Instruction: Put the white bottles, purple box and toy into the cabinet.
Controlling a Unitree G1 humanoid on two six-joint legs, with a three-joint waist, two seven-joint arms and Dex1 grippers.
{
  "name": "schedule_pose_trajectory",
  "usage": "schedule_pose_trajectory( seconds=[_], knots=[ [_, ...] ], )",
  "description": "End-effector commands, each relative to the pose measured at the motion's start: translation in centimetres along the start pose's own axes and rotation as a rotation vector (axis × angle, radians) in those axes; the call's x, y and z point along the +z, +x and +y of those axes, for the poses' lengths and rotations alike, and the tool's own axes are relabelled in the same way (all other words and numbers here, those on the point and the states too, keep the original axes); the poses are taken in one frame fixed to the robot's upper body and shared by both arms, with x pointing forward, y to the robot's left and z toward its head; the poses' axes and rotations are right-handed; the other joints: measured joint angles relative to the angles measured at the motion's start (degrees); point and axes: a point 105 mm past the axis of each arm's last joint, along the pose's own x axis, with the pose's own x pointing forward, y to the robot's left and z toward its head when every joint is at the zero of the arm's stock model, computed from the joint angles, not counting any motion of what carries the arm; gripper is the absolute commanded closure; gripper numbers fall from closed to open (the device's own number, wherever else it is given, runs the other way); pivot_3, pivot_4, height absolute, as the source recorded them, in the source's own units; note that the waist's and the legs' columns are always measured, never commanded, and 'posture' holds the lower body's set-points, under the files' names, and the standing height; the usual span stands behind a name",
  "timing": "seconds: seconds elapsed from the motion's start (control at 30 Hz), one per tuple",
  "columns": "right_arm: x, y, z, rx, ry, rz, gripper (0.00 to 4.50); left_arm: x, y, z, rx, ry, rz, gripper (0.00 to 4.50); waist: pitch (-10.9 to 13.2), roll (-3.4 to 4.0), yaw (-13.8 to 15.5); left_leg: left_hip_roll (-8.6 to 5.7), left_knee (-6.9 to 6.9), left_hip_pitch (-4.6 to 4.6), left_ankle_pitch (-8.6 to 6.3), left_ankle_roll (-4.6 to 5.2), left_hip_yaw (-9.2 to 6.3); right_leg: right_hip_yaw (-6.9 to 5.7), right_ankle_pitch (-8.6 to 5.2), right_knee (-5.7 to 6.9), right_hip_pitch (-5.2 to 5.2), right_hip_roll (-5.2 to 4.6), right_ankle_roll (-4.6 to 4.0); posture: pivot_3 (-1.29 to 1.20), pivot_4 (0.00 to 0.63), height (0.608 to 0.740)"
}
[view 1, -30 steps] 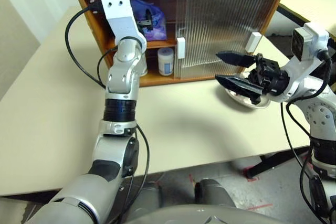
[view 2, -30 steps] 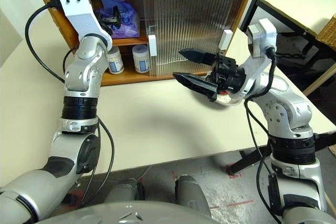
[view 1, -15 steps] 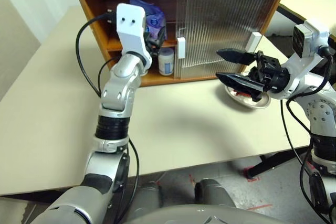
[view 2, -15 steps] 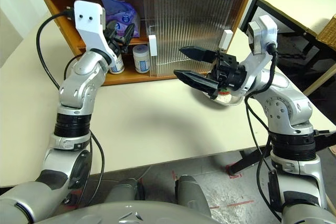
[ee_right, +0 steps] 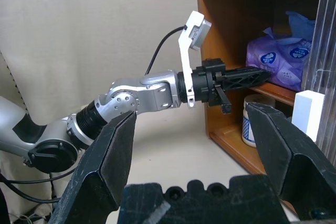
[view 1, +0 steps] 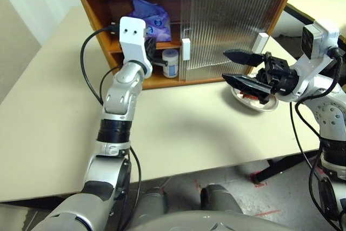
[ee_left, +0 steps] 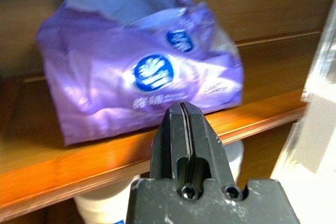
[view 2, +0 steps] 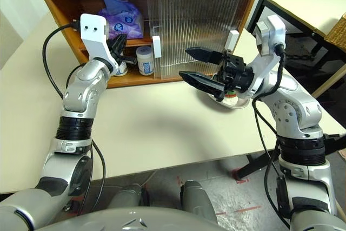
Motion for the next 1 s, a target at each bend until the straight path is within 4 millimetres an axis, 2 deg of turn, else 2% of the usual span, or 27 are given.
schedule_pose_trajectory(
  seconds=[0.03, 0.47, 0.7, 0.83, 1.0],
  knots=[
    [0.3, -0.2, 0.1, -0.008, -0.021, 0.002, 0.0, 0.2, 0.5, 0.3, 0.035, 0.006, -0.01, 4.47, 0.0, 0.0, 0.0, 0.0, 0.0, 0.0, 0.0, 0.0, 0.0, 0.0, 0.0, 0.0, 0.0, 0.0, 0.0, -0.03, 0.0, 0.74],
    [0.2, -0.2, 0.1, -0.015, -0.022, -0.002, 0.0, 0.6, 2.6, 0.5, 0.138, -0.018, -0.043, 4.47, 0.0, -0.01, 0.0, -0.03, 0.0, 0.0, -0.02, -0.03, 0.0, 0.0, 0.01, -0.01, 0.0, 0.0, 0.03, -0.04, 0.0, 0.74],
    [0.2, -0.3, 0.0, -0.019, -0.024, -0.002, 0.0, 0.9, 3.2, -0.1, 0.124, -0.031, -0.061, 4.47, 0.0, -0.01, -0.1, -0.05, 0.0, -0.02, -0.05, -0.09, 0.01, 0.0, 0.01, -0.03, 0.0, 0.0, 0.04, -0.04, 0.0, 0.74],
    [0.1, -0.4, 0.1, -0.021, -0.022, 0.0, 0.0, 1.9, 2.2, -1.3, 0.02, -0.042, -0.097, 4.47, 0.0, -0.01, -0.1, -0.06, 0.0, -0.02, -0.09, -0.16, 0.02, -0.01, 0.01, -0.03, 0.0, 0.01, 0.04, -0.04, 0.0, 0.74],
    [0.0, -0.5, 0.1, -0.018, -0.014, 0.006, 0.0, 3.3, -0.9, -3.3, -0.145, -0.048, -0.136, 4.47, 0.0, 0.0, -0.2, 0.0, 0.0, -0.03, -0.1, -0.16, 0.03, 0.03, 0.01, -0.01, -0.02, 0.01, 0.04, -0.03, 0.0, 0.74]
  ],
)
